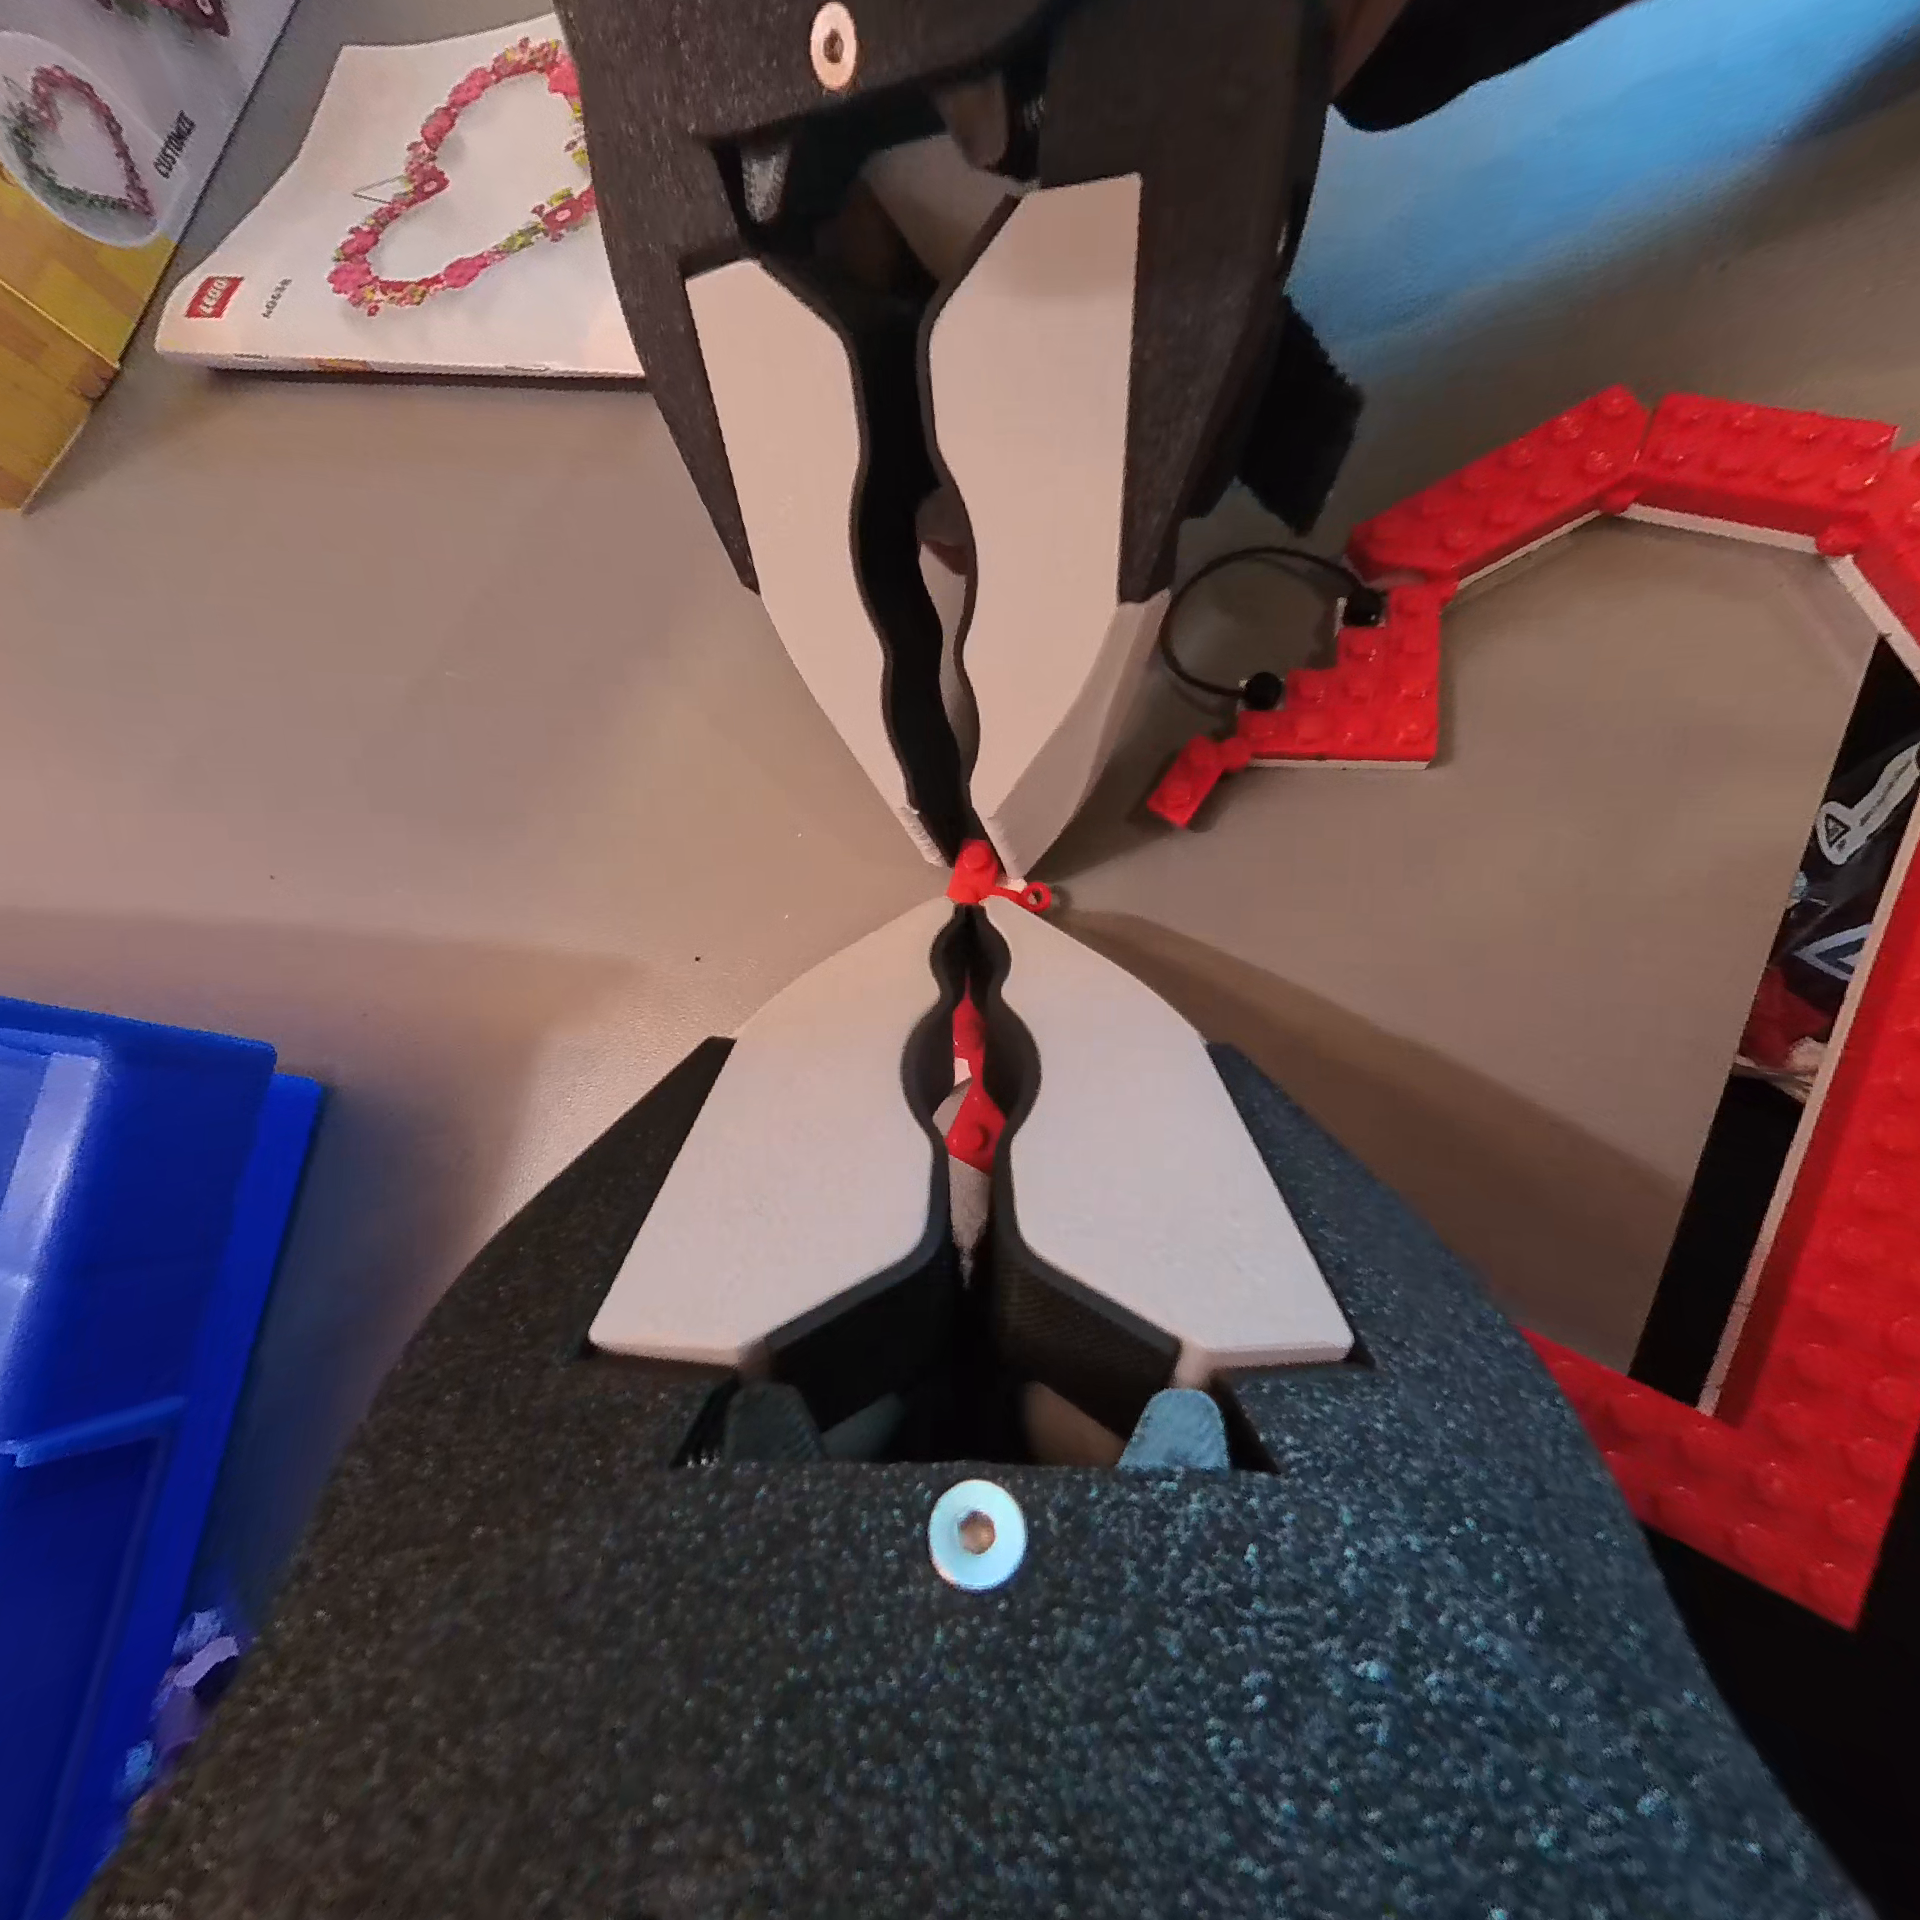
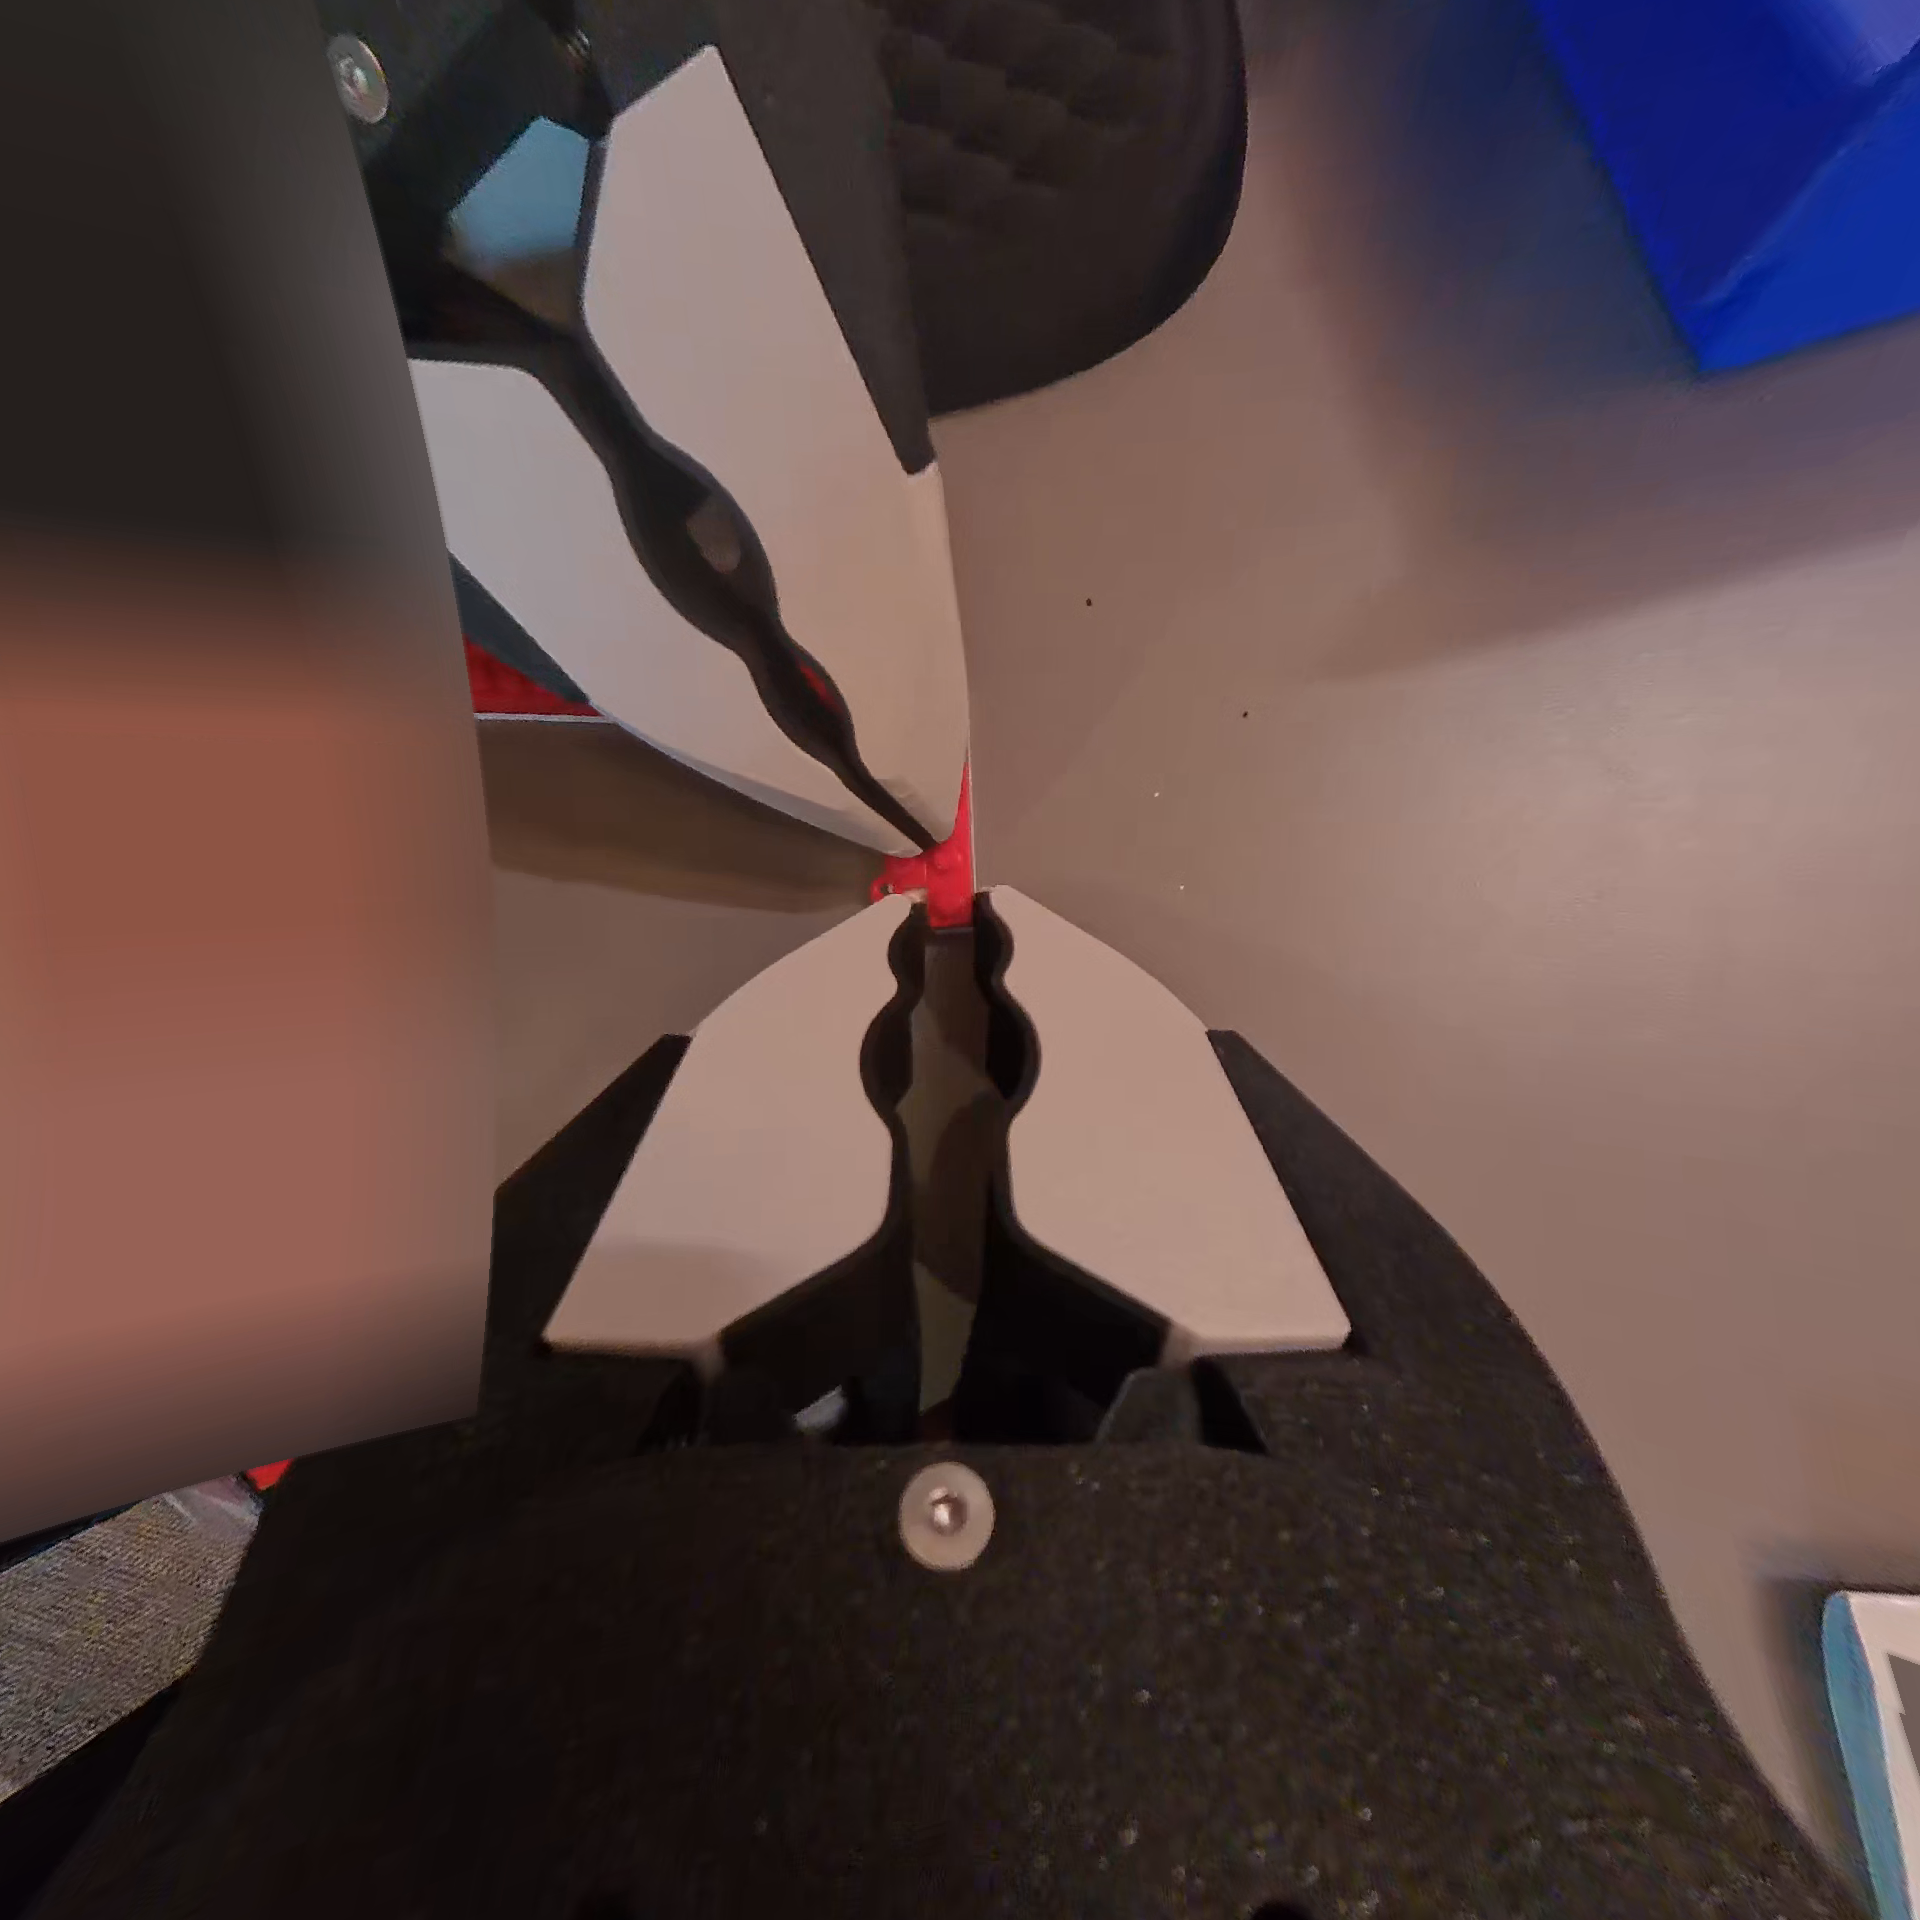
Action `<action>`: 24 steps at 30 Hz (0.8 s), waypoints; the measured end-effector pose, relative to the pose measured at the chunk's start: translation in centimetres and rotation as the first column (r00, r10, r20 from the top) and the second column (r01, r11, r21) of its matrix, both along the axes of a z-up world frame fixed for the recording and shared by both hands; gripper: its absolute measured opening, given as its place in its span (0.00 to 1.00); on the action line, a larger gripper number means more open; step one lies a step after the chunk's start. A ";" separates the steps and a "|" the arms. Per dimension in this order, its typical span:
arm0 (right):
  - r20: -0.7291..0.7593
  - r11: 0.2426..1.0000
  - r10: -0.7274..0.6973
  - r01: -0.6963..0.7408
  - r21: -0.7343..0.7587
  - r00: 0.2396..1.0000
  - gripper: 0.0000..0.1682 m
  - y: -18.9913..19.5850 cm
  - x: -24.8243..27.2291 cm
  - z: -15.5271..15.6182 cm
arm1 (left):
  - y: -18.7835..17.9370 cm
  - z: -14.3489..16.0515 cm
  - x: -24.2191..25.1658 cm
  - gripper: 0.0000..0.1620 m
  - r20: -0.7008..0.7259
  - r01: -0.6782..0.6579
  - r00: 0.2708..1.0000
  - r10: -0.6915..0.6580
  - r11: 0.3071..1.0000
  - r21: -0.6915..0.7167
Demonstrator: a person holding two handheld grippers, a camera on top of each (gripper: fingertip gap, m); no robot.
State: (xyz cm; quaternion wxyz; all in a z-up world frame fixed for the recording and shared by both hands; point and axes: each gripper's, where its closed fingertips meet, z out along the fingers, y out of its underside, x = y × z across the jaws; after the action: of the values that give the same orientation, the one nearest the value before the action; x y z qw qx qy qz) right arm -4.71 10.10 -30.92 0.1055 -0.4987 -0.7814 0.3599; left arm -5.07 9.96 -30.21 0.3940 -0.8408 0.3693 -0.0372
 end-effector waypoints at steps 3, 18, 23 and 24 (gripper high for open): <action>-0.011 0.988 0.079 -0.077 0.131 0.997 0.05 0.0 0.1 0.0 | 0.0 0.0 0.0 0.00 0.010 0.003 1.000 -0.003 1.000 -0.012; -0.265 0.882 0.162 -0.018 0.472 0.951 0.04 0.2 -0.1 0.6 | -0.1 0.0 0.1 0.00 -0.010 0.010 1.000 -0.010 1.000 0.010; -0.262 0.865 0.195 -0.040 0.501 0.945 0.04 0.0 0.1 0.6 | -0.5 0.2 0.4 0.00 -0.014 0.058 0.998 -0.057 0.997 0.051; -0.259 0.875 0.189 -0.043 0.483 0.947 0.04 -0.1 0.2 0.5 | -0.8 0.3 0.8 0.00 -0.019 0.093 0.996 -0.092 0.994 0.064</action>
State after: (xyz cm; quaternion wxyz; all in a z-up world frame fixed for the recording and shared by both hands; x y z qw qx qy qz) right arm -4.51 10.05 -30.39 0.3181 -0.3495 -0.8490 0.2363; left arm -4.30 9.13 -29.92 0.4158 -0.8099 0.4121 -0.0366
